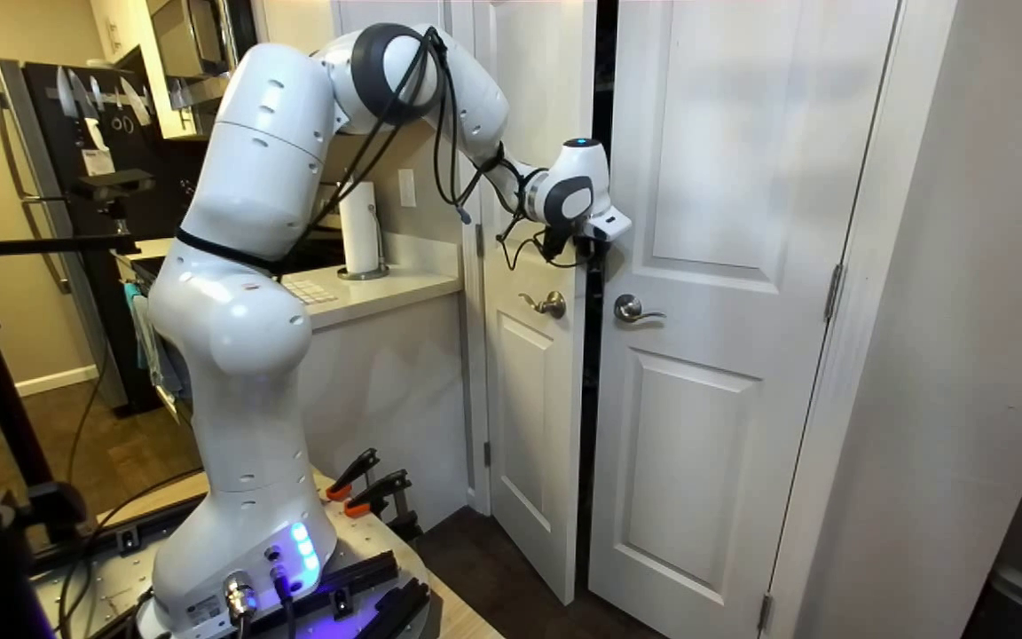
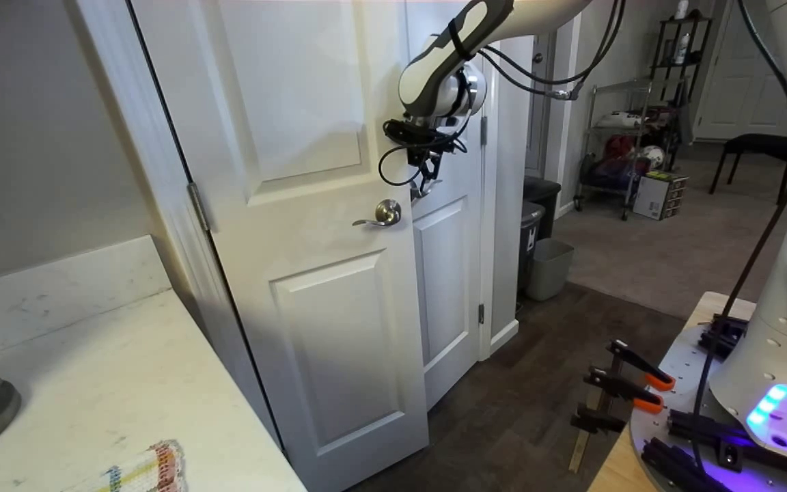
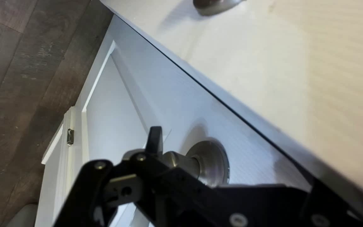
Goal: Open the left door
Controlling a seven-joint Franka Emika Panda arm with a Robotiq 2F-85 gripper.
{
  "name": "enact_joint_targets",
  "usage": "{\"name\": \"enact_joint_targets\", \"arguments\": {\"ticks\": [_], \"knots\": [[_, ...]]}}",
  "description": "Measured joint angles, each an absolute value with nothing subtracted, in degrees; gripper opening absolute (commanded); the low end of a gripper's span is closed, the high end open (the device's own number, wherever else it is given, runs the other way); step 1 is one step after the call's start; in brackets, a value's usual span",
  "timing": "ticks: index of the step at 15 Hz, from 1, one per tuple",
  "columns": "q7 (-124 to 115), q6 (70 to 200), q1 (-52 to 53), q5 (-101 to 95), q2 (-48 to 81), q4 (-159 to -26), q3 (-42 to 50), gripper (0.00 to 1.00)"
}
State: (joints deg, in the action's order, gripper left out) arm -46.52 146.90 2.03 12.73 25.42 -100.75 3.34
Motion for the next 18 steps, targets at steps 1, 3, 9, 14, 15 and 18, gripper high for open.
{"name": "enact_joint_targets", "arguments": {"ticks": [1,3,9,14,15,18], "knots": [[-46.5,145.9,2.0,12.7,25.4,-100.5,3.4,1.00],[-46.5,145.1,2.0,12.7,25.4,-100.4,3.4,1.00],[-46.5,145.7,2.0,13.1,25.4,-100.7,3.3,1.00],[-46.4,152.2,1.8,16.3,25.0,-104.4,2.5,1.00],[-46.3,154.8,2.0,16.3,24.9,-105.4,2.5,1.00],[-46.5,162.3,4.5,12.9,24.0,-108.3,4.9,1.00]]}}
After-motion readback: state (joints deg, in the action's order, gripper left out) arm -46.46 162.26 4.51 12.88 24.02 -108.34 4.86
